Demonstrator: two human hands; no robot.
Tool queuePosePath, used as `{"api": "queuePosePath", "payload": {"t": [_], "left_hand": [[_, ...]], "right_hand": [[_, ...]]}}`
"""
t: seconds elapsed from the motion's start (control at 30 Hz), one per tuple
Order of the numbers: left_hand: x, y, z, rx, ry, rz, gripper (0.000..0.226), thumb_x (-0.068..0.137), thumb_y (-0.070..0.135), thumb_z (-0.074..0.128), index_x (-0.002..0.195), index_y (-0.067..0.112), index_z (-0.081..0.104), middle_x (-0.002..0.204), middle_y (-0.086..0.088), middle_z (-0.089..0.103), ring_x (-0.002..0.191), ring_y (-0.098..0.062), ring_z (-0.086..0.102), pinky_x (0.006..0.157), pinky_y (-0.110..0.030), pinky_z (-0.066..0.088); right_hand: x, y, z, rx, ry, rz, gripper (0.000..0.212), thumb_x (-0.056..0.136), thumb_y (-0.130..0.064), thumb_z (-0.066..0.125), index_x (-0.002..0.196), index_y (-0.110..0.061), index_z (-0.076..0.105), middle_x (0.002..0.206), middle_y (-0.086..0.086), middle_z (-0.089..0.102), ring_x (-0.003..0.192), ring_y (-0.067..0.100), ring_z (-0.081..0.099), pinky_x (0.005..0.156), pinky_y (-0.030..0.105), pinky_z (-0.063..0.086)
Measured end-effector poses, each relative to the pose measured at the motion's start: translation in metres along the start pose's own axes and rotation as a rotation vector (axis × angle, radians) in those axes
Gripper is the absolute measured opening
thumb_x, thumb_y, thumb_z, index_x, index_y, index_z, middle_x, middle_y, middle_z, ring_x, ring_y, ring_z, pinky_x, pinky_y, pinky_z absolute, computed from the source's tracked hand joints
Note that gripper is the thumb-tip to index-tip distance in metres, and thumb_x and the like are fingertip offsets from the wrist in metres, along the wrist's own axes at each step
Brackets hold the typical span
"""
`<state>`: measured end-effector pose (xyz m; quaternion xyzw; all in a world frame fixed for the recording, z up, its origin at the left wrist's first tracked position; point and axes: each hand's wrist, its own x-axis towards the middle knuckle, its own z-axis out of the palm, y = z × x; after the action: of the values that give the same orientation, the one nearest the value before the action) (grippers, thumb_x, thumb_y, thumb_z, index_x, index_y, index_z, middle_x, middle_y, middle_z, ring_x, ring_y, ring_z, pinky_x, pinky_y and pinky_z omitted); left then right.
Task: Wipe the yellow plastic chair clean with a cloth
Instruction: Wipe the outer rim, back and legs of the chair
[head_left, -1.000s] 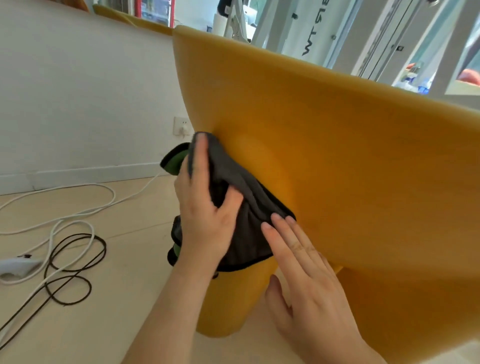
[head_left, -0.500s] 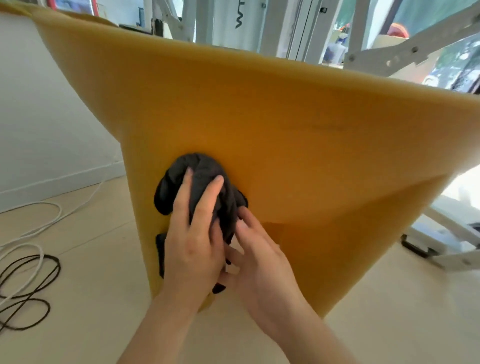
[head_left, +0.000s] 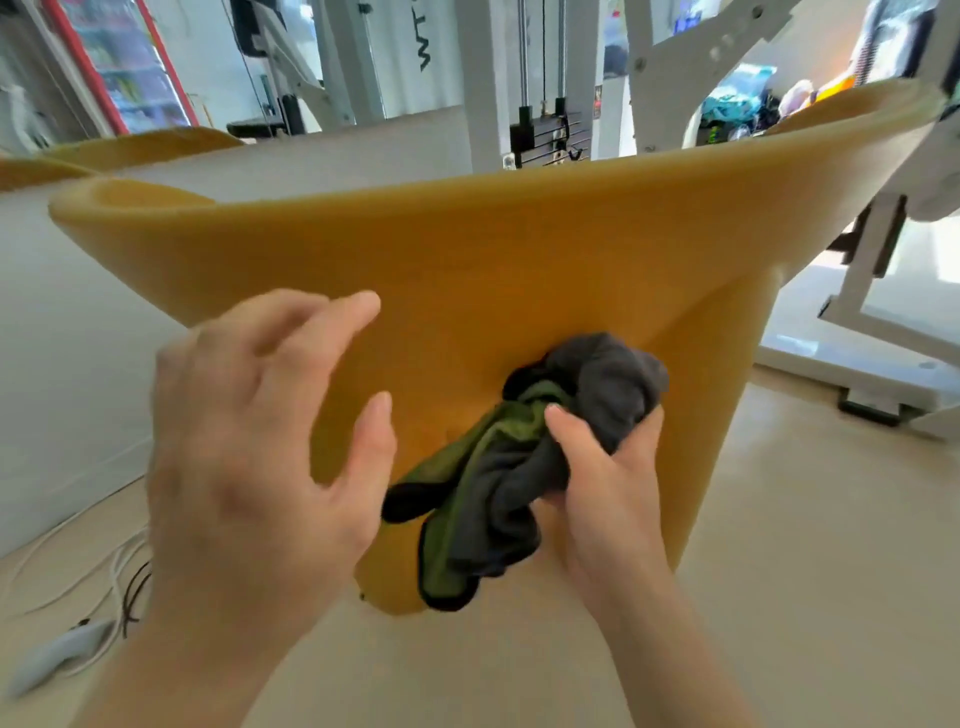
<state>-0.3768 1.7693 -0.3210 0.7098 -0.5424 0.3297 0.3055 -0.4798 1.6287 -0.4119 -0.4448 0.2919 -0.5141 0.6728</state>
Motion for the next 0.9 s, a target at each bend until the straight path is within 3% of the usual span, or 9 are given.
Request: {"api": "queuePosePath", "payload": {"t": [0.07,0.13,0.23,0.3,0.43,0.53,0.7,0.8,0.9], "left_hand": [[0.019,0.003,-0.006,0.117,0.080,0.041,0.051,0.090,0.026,0.058,0.137,0.009,0.048,0.138,-0.022,0.043,0.125,-0.037,0.039,0.110,-0.014,0.015],[0.035,-0.002,-0.003,0.102,0.067,-0.024,0.053,0.094,0.029,0.055,0.143,0.015,0.040,0.150,-0.017,0.033,0.137,-0.031,0.028,0.112,-0.012,0.006],[0.038,-0.013,0.012,-0.023,-0.013,-0.164,0.052,0.096,0.031,0.048,0.146,0.022,0.036,0.154,-0.004,0.032,0.142,-0.018,0.027,0.114,-0.021,0.018],[0.022,-0.017,0.022,-0.088,-0.048,-0.188,0.053,0.095,0.025,0.049,0.146,0.023,0.036,0.154,0.000,0.032,0.141,-0.010,0.028,0.112,-0.019,0.024],[-0.017,-0.026,0.034,-0.176,-0.092,-0.146,0.041,0.093,0.010,0.046,0.128,0.030,0.054,0.134,0.008,0.049,0.123,0.000,0.045,0.099,-0.011,0.038],[-0.038,-0.039,0.032,-0.318,-0.033,-0.330,0.054,0.088,-0.003,0.056,0.114,0.045,0.054,0.122,0.020,0.047,0.113,0.003,0.049,0.084,-0.007,0.046],[-0.046,-0.018,0.057,-0.245,-0.296,-0.013,0.039,0.092,0.045,0.053,0.130,0.044,0.044,0.148,0.009,0.032,0.129,-0.006,0.039,0.103,-0.021,0.038],[-0.027,-0.013,0.061,-0.235,-0.220,0.008,0.038,0.091,0.045,0.050,0.128,0.040,0.047,0.144,0.006,0.037,0.125,-0.013,0.045,0.100,-0.025,0.040],[-0.016,-0.028,0.051,-0.336,-0.036,-0.189,0.035,0.091,0.042,0.056,0.126,0.043,0.049,0.133,0.010,0.044,0.116,-0.007,0.049,0.089,-0.027,0.052]], "right_hand": [[0.012,-0.022,-0.017,0.035,0.036,-0.058,0.068,0.080,-0.042,0.064,0.139,-0.051,0.033,0.130,-0.014,0.058,0.121,0.012,0.057,0.104,0.051,0.045],[0.015,-0.034,-0.010,-0.010,0.039,-0.088,0.065,0.091,-0.052,0.050,0.148,-0.048,0.019,0.147,-0.016,0.043,0.136,0.010,0.042,0.113,0.046,0.035],[0.007,-0.023,0.036,-0.155,0.084,-0.141,0.061,0.102,-0.045,0.034,0.153,-0.039,0.001,0.162,-0.015,0.009,0.148,0.007,0.012,0.120,0.033,0.019],[-0.004,-0.009,0.074,-0.151,0.152,-0.154,0.061,0.103,-0.035,0.036,0.153,-0.037,0.003,0.163,-0.011,0.001,0.147,0.005,0.008,0.114,0.022,0.018],[-0.031,0.023,0.125,-0.049,0.045,-0.079,0.061,0.101,-0.028,0.045,0.132,-0.064,0.007,0.161,-0.007,0.020,0.144,0.009,0.027,0.115,0.034,0.032],[-0.034,0.025,0.117,0.131,0.011,0.050,0.056,0.101,-0.022,0.049,0.134,-0.061,0.026,0.148,-0.013,0.042,0.133,0.010,0.045,0.110,0.041,0.041],[-0.017,-0.016,0.053,0.251,0.144,-0.037,0.042,0.099,-0.018,0.053,0.135,-0.040,0.049,0.128,-0.009,0.063,0.115,0.014,0.062,0.099,0.046,0.051],[-0.010,-0.031,0.046,0.096,0.223,-0.245,0.045,0.100,-0.023,0.052,0.134,-0.051,0.047,0.137,-0.014,0.056,0.125,0.007,0.054,0.106,0.041,0.045],[-0.006,-0.020,0.077,-0.180,0.256,-0.468,0.061,0.100,-0.016,0.050,0.128,-0.067,0.033,0.157,-0.026,0.019,0.148,0.006,0.013,0.119,0.028,0.018]]}}
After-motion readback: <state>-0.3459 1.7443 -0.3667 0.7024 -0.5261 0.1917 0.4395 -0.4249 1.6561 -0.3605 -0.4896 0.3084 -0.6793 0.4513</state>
